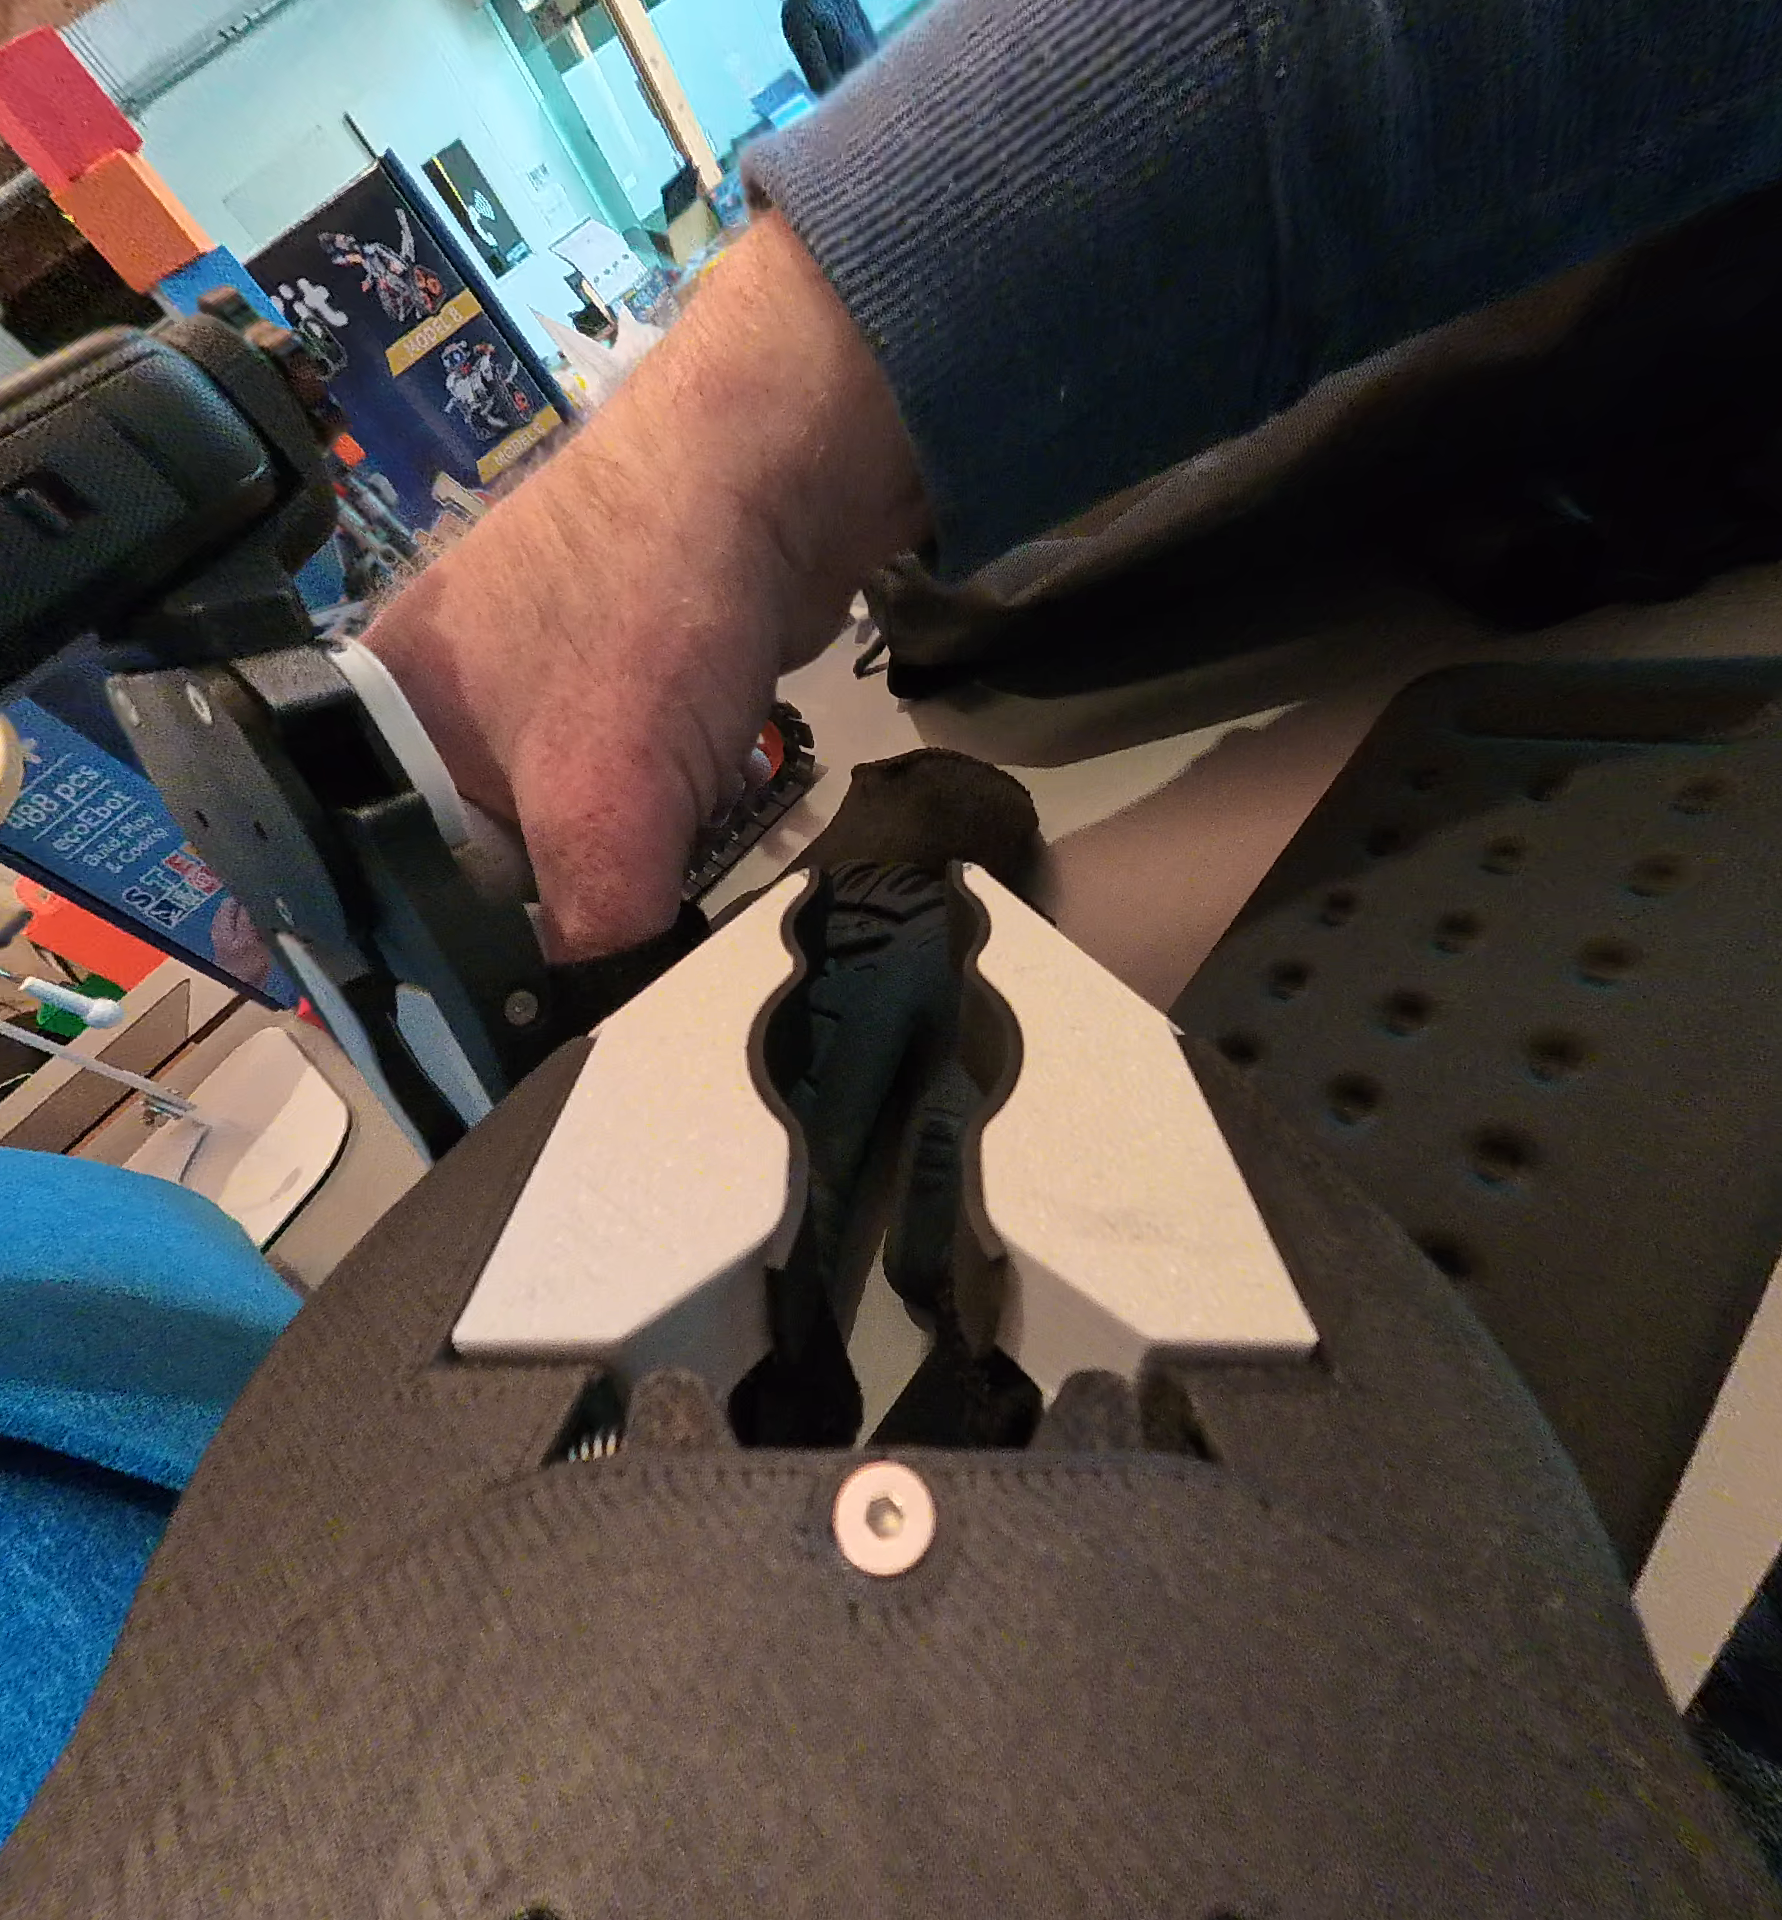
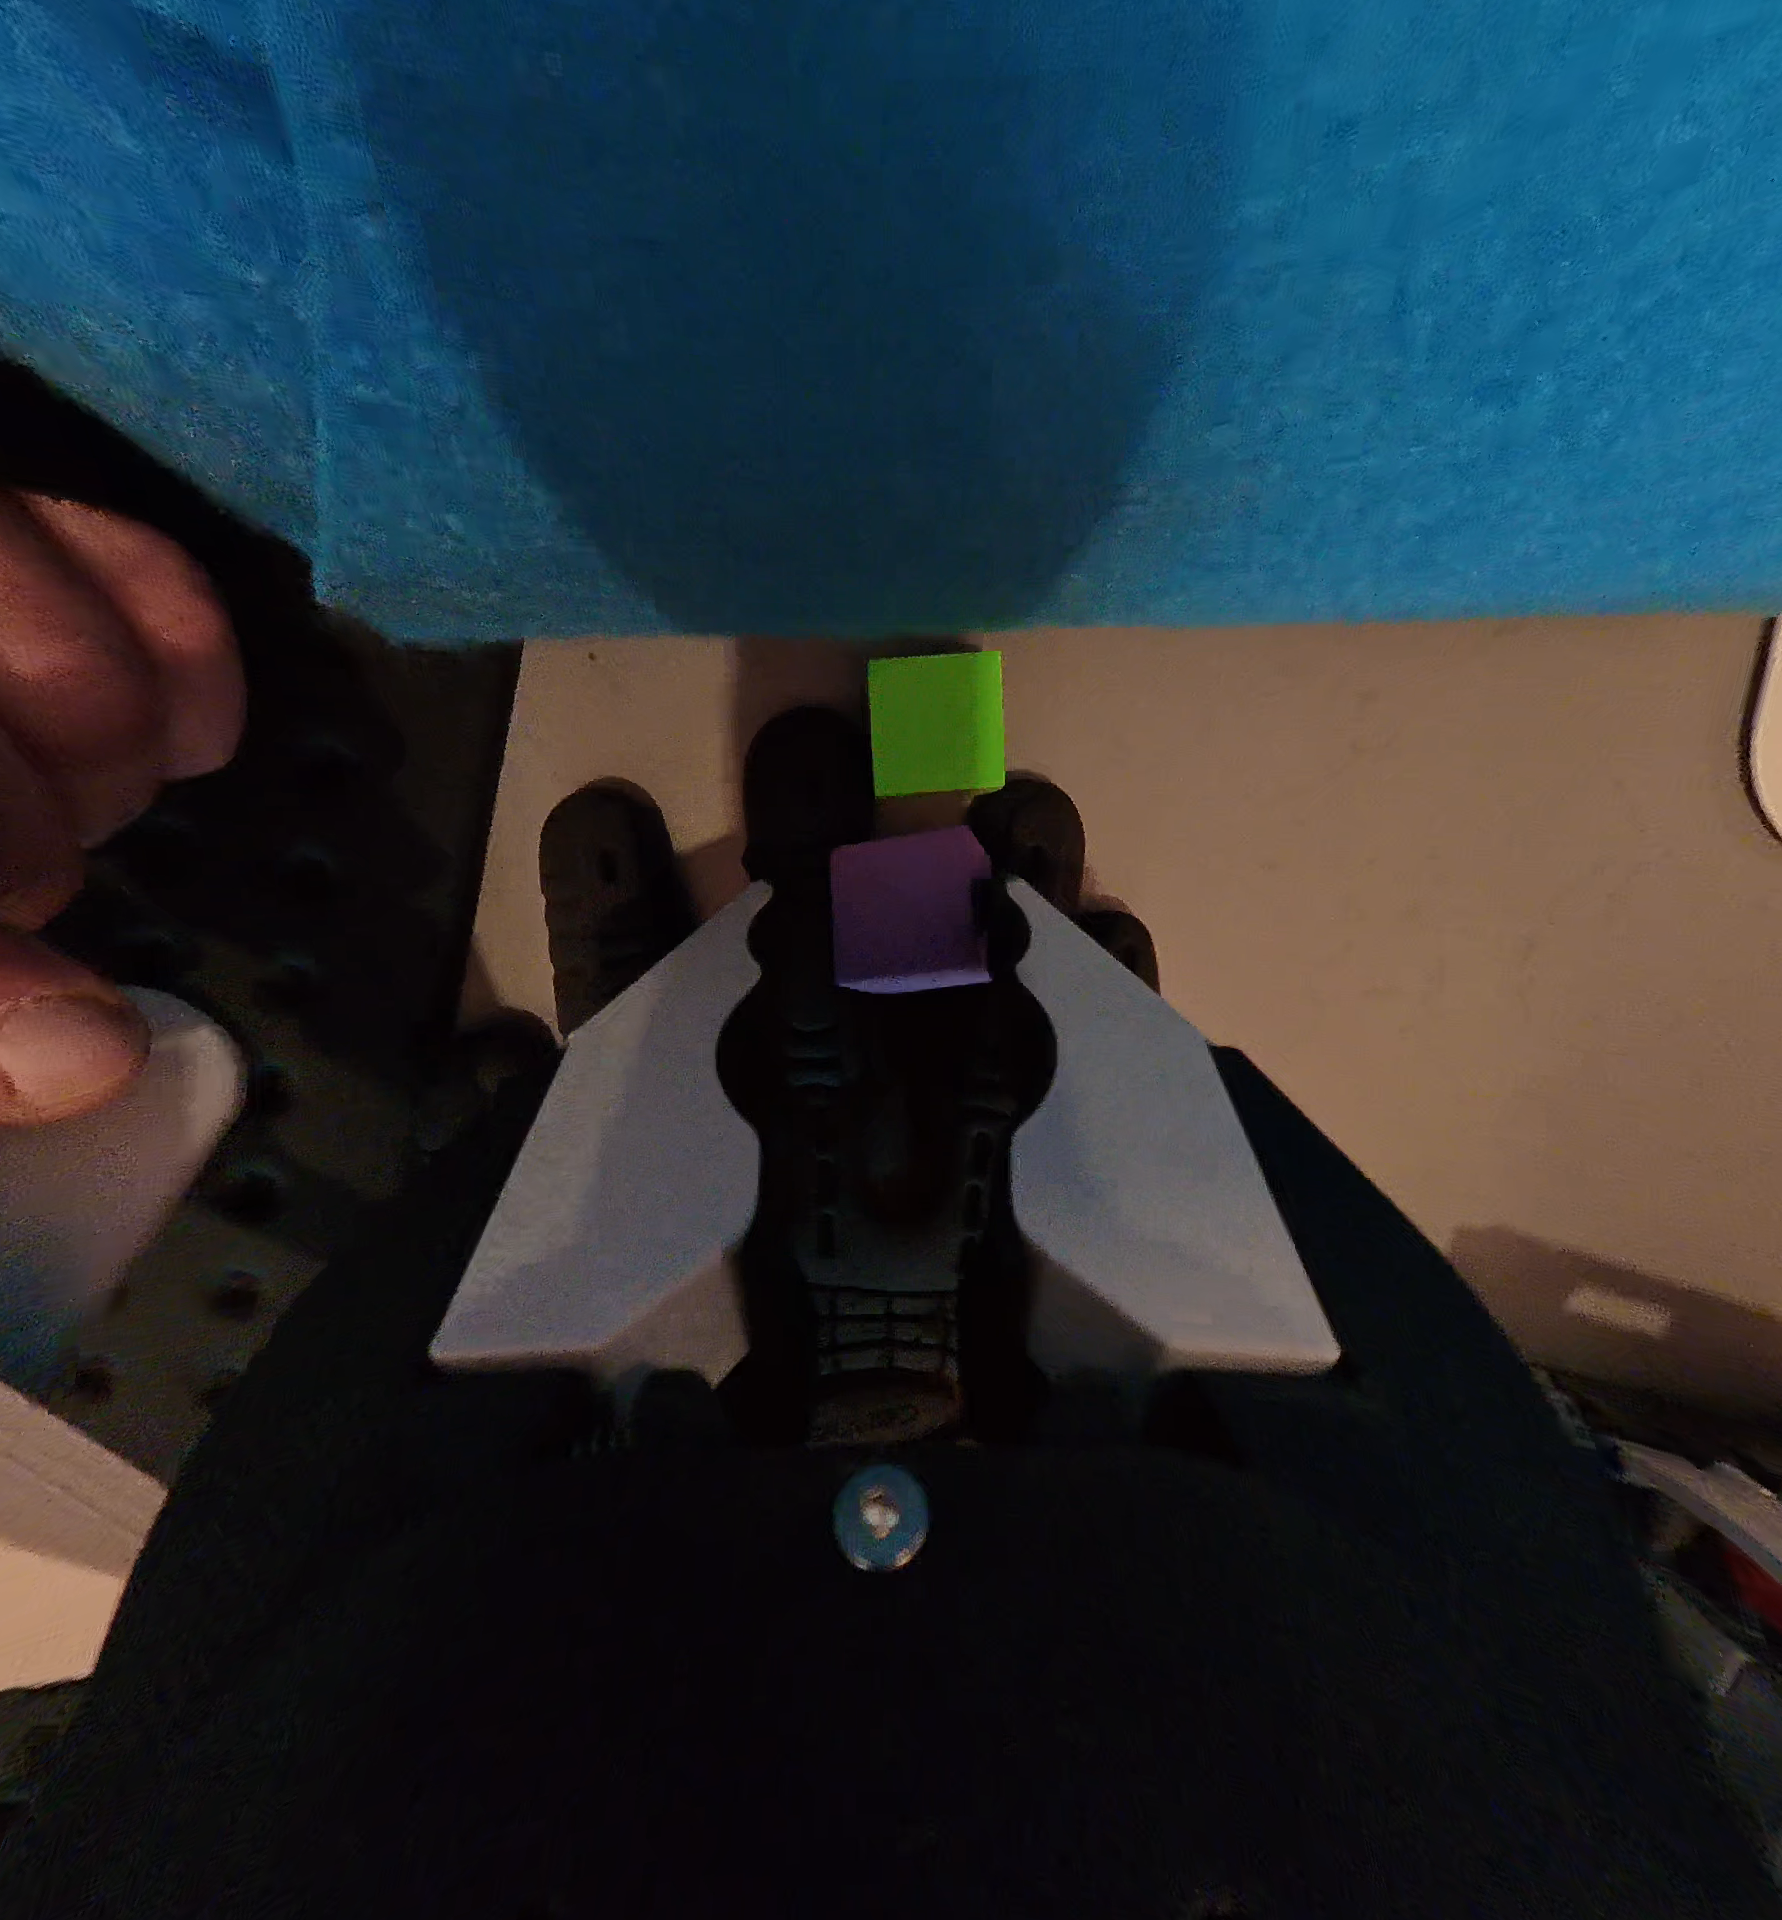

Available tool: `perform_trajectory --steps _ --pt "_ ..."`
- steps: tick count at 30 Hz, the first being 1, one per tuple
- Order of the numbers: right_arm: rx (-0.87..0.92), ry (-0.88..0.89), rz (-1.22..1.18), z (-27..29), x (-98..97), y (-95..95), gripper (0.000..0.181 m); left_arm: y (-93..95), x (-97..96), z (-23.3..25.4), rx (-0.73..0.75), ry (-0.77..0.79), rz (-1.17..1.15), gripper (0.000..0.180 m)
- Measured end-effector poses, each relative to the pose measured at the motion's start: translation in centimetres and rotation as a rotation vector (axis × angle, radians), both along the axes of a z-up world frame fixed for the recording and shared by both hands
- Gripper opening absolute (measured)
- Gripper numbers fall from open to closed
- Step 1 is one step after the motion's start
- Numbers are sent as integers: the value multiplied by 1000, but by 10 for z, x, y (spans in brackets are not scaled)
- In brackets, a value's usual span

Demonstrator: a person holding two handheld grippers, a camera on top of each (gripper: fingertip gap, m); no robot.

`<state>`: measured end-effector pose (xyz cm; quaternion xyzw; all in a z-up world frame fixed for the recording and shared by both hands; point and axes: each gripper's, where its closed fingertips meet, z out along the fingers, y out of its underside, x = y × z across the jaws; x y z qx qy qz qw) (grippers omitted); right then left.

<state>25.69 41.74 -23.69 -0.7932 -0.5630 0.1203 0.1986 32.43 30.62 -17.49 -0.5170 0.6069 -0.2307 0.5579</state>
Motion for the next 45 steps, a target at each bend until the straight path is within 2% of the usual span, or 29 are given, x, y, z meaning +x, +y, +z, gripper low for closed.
perform_trajectory --steps 2,10,17,22,31,45 --pt "-5 36 -21 7 2 1 26 0 0 0 0 -2 0 21" --pt "43 193 -105 78 24 6 22 -1 0 0 -1 0 -7 20" --pt "216 317 -303 234 115 44 22 -1 1 -1 -4 7 -6 20" --pt "127 428 -459 303 202 82 22 1 1 -1 1 5 7 19" --pt "-125 395 -511 295 250 113 22 3 1 -3 5 19 22 19" --pt "-254 448 -517 275 255 125 23 5 2 -5 0 26 33 19"
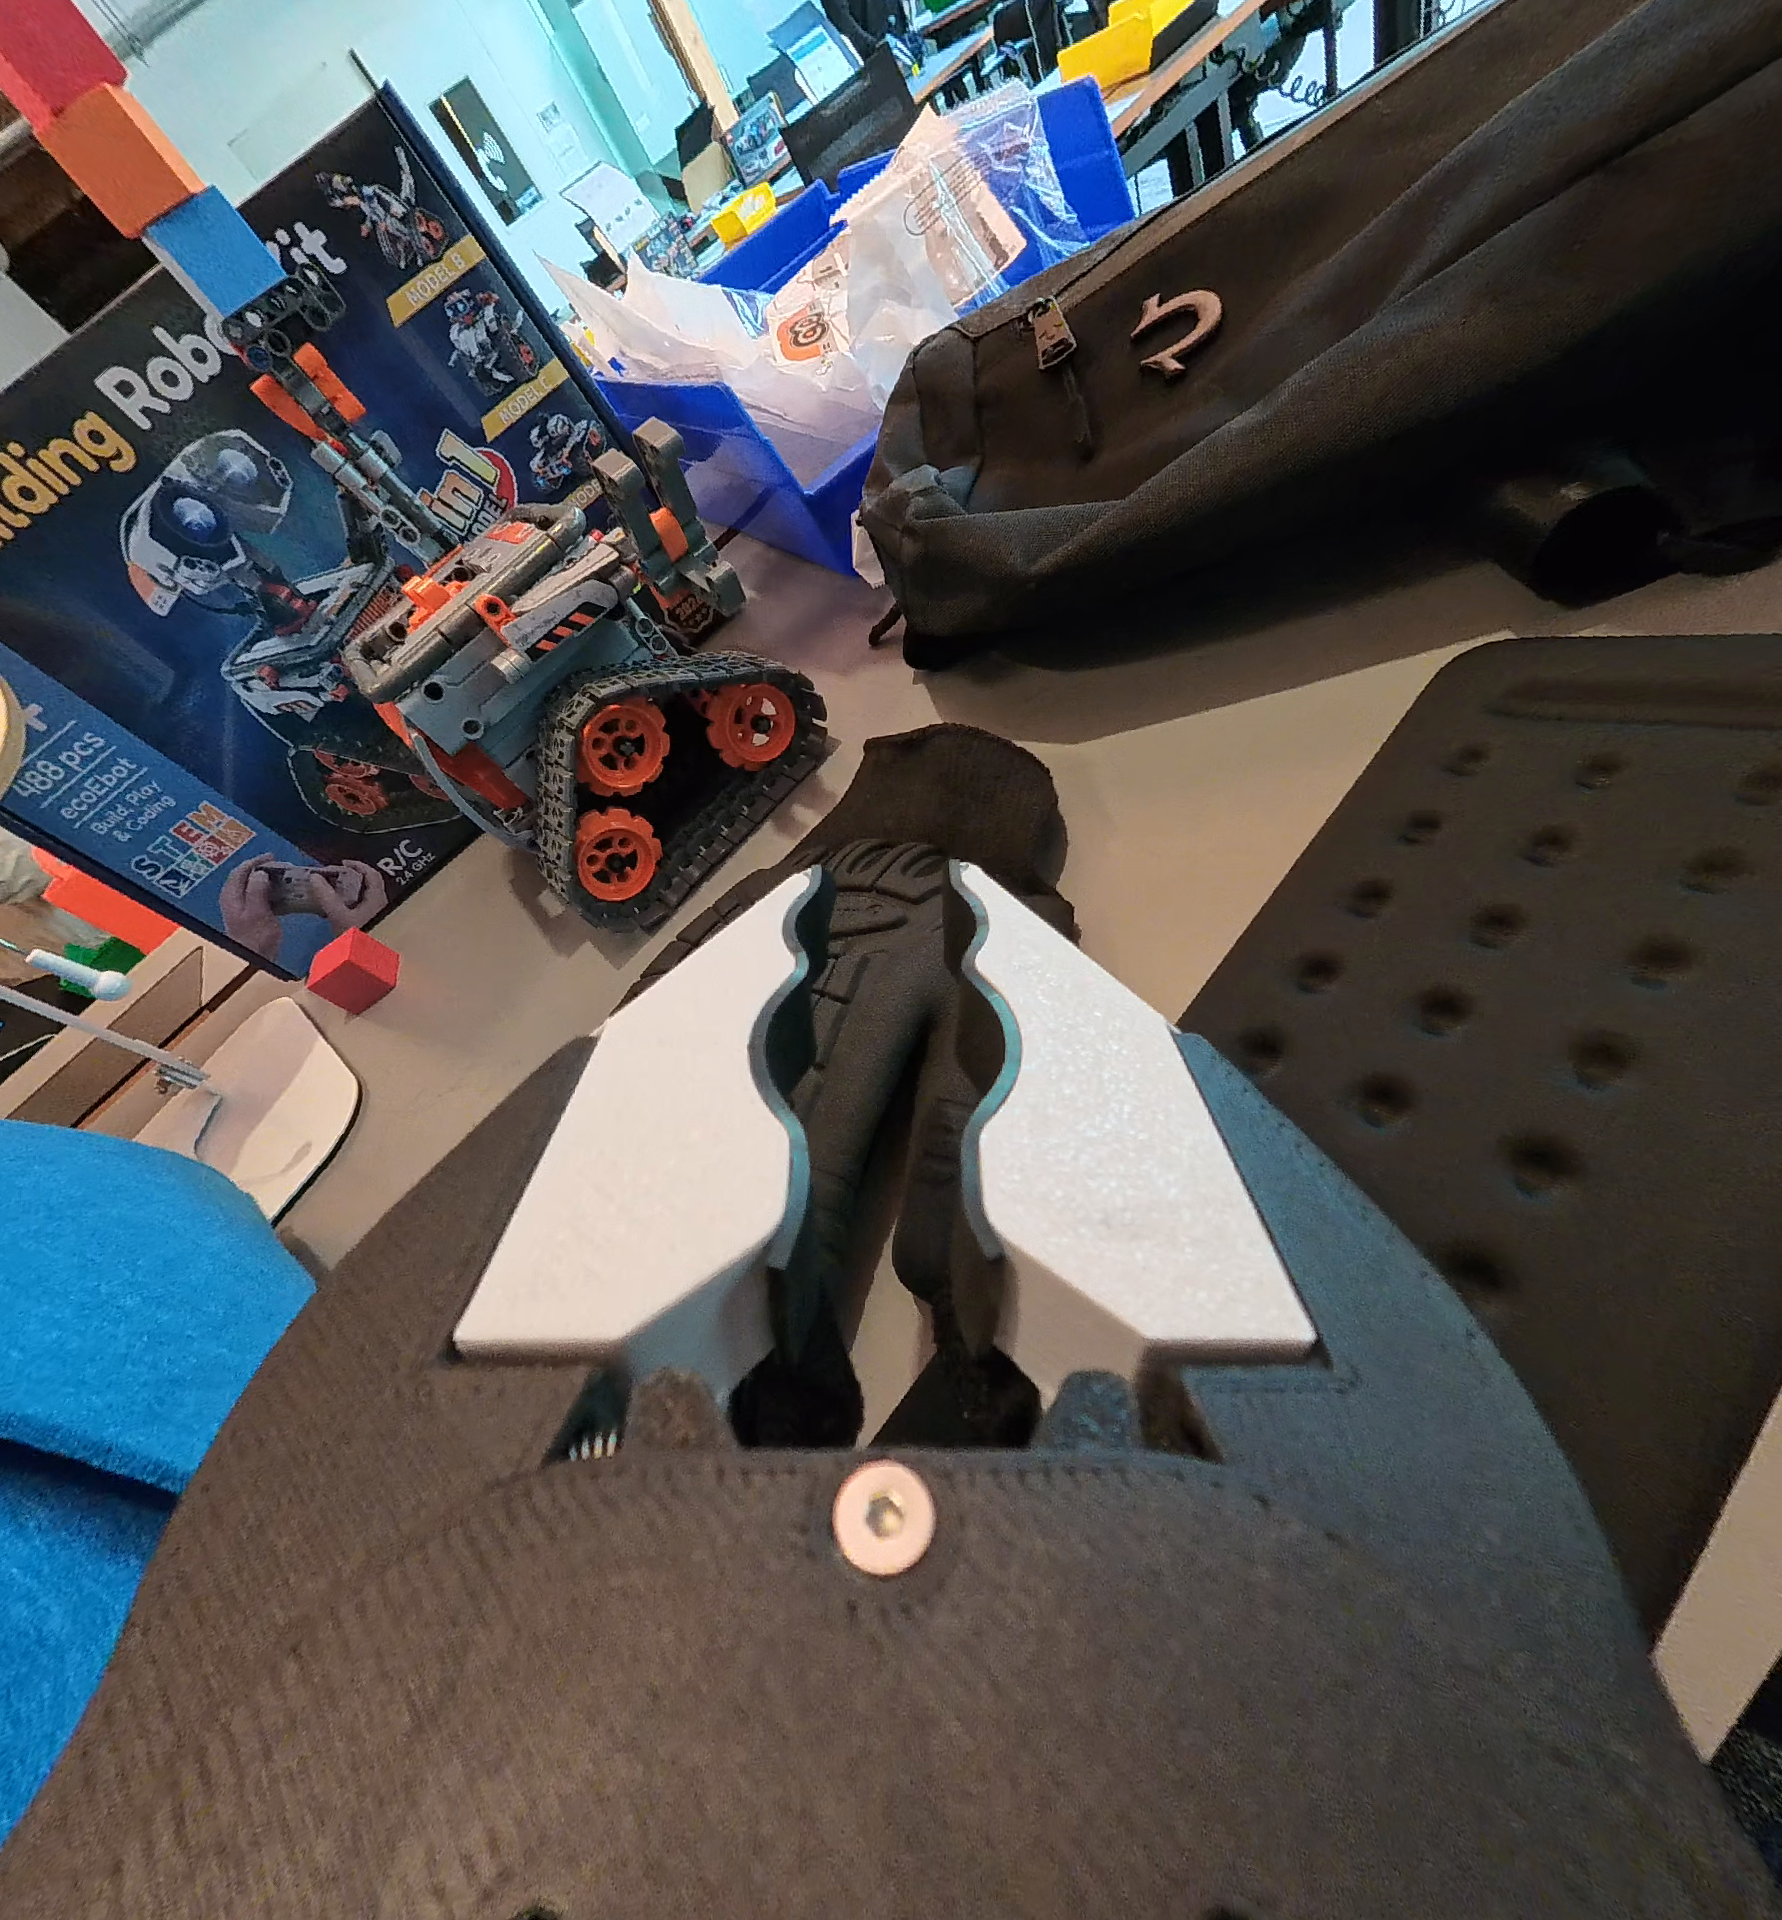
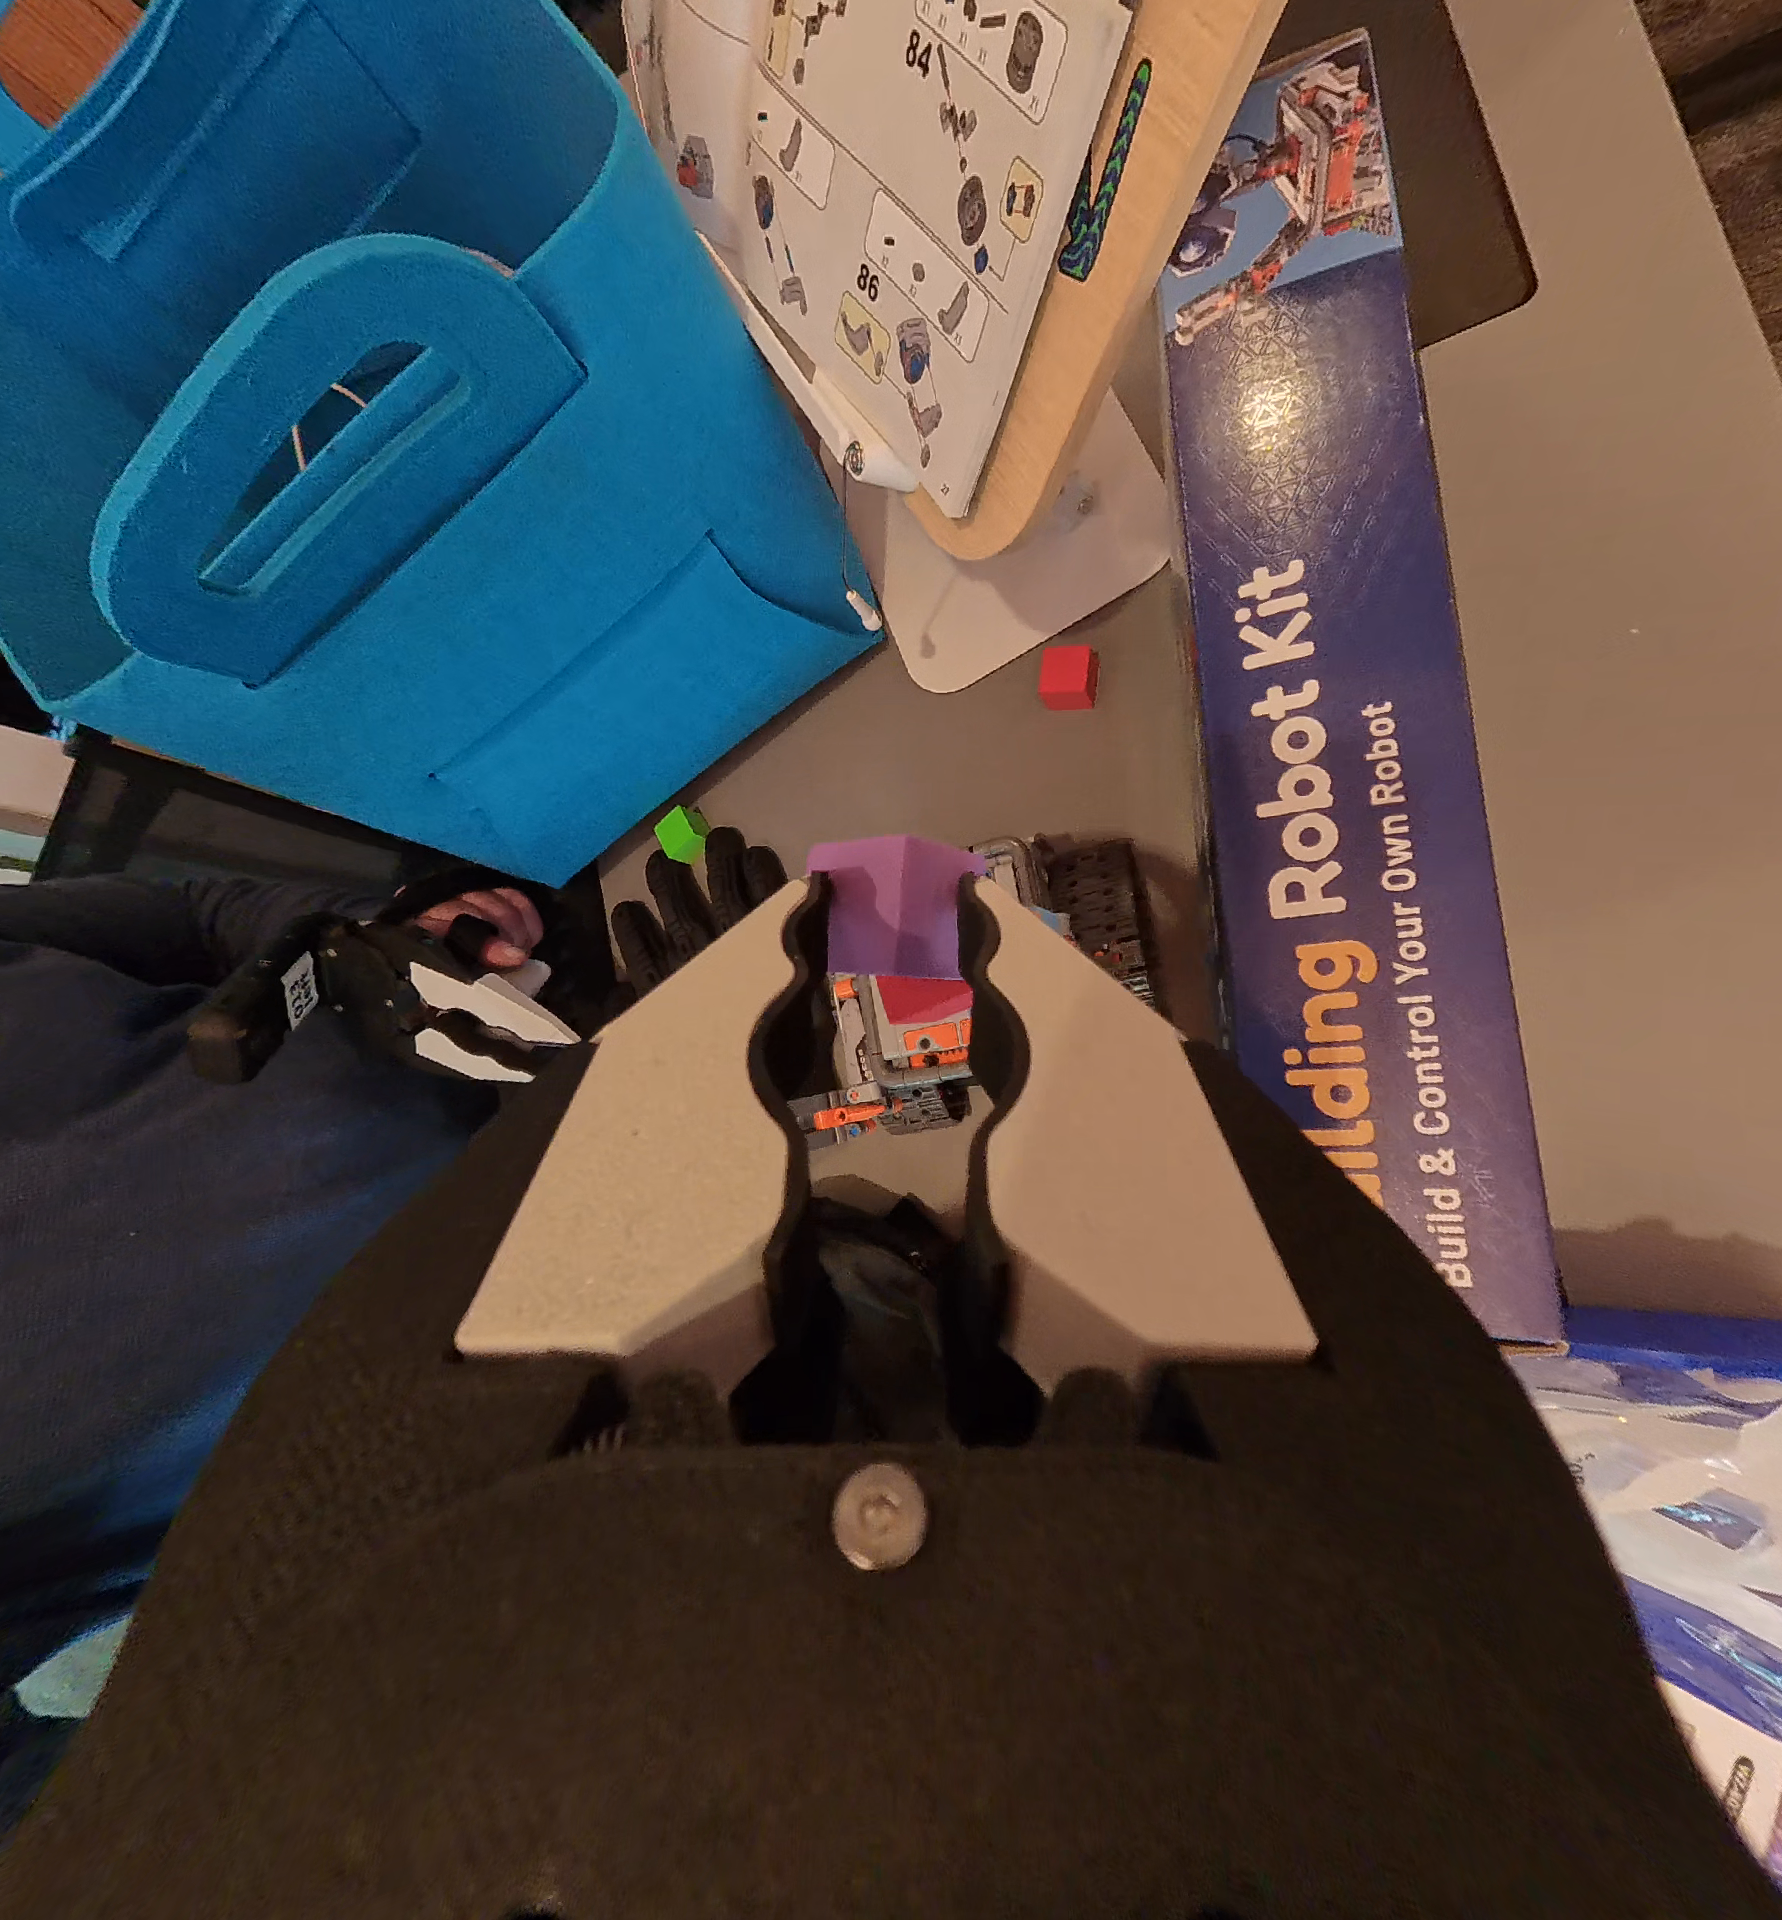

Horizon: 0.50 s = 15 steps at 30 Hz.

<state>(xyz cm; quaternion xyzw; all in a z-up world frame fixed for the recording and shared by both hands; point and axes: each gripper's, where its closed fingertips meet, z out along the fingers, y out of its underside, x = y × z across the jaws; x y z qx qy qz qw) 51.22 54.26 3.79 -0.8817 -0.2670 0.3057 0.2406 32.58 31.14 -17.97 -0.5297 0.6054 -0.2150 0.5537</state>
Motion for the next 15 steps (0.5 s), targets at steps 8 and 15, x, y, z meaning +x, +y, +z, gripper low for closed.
perform_trajectory --steps 8,15 --pt "-10 49 -11 -2 3 1 36 0 0 -1 -6 3 -4 19" --pt "25 56 -33 5 7 4 36 0 0 -1 -12 3 -8 19"
